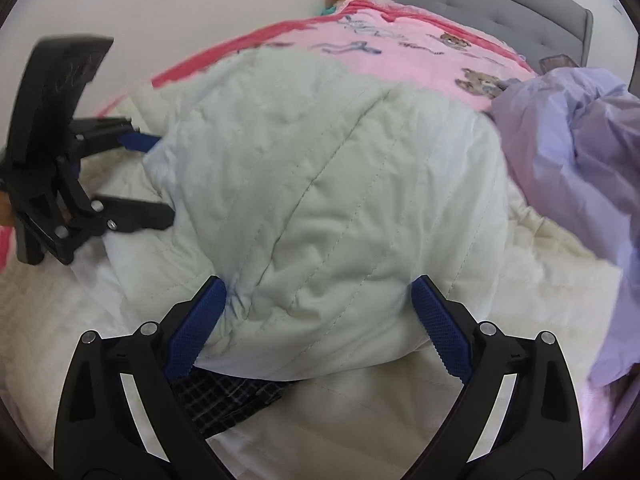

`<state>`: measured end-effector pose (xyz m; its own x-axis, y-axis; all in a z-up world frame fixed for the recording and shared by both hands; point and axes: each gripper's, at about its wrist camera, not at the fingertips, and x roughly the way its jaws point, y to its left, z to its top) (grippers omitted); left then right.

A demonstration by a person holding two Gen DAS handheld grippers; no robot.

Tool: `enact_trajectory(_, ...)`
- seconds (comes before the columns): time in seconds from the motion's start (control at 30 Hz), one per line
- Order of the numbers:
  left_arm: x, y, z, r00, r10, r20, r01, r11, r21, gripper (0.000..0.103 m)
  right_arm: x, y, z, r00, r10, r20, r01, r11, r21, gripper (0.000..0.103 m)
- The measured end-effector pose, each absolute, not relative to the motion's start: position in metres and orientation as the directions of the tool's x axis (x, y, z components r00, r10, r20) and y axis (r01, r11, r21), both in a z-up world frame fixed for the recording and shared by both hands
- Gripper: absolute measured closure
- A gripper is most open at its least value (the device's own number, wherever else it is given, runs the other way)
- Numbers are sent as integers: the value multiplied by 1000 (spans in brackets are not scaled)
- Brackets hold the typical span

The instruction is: Fold large clothes

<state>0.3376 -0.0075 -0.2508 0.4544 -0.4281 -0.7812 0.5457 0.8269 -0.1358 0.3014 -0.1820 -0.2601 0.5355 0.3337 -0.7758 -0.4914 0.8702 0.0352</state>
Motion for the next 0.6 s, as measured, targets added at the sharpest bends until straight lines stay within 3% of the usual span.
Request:
enact_trajectory(0.2,336,2,-192,480,-508,-715,566,802,-189,5,289,-209,-193,646,456,-612,-528,846,73,11)
enact_trajectory(0.33,352,-10,-155,485,-578,-656,642,745,-182,5,312,-212,-167,706,452,-545,-536,844,6,8)
enact_trajectory(0.6,406,-43,-205,327,-504,-799,628,748,-215,5,390,-191,-201,606,476,-637,-587,809,46,8)
